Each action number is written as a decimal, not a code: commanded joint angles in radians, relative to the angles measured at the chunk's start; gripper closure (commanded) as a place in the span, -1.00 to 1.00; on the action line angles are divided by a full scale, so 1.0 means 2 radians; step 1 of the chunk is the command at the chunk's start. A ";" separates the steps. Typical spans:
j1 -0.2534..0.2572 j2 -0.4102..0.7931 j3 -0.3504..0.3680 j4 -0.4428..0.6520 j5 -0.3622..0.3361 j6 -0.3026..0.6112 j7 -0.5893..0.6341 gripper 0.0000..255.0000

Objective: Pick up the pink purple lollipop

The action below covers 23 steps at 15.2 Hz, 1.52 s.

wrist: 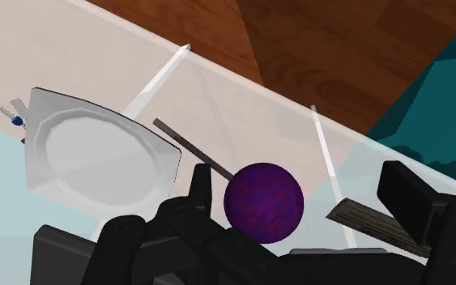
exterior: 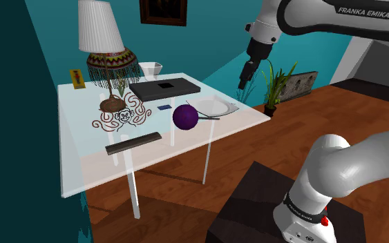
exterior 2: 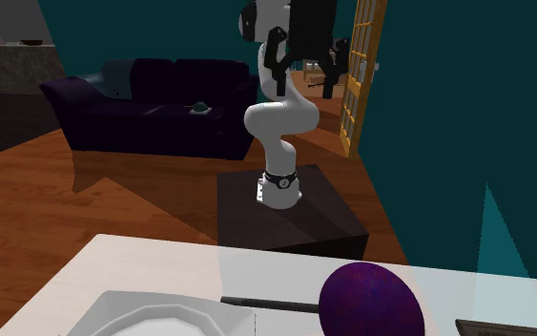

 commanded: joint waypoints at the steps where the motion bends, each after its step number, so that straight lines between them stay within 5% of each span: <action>1: 0.000 0.000 0.000 0.000 0.000 0.000 0.000 -1.00; 14: 0.085 0.142 -0.159 -0.049 -0.004 0.229 -0.298 -1.00; 19: 0.139 0.233 -0.223 -0.025 0.043 0.296 -0.435 -1.00; 23: 0.183 0.317 -0.267 0.010 0.117 0.332 -0.564 -1.00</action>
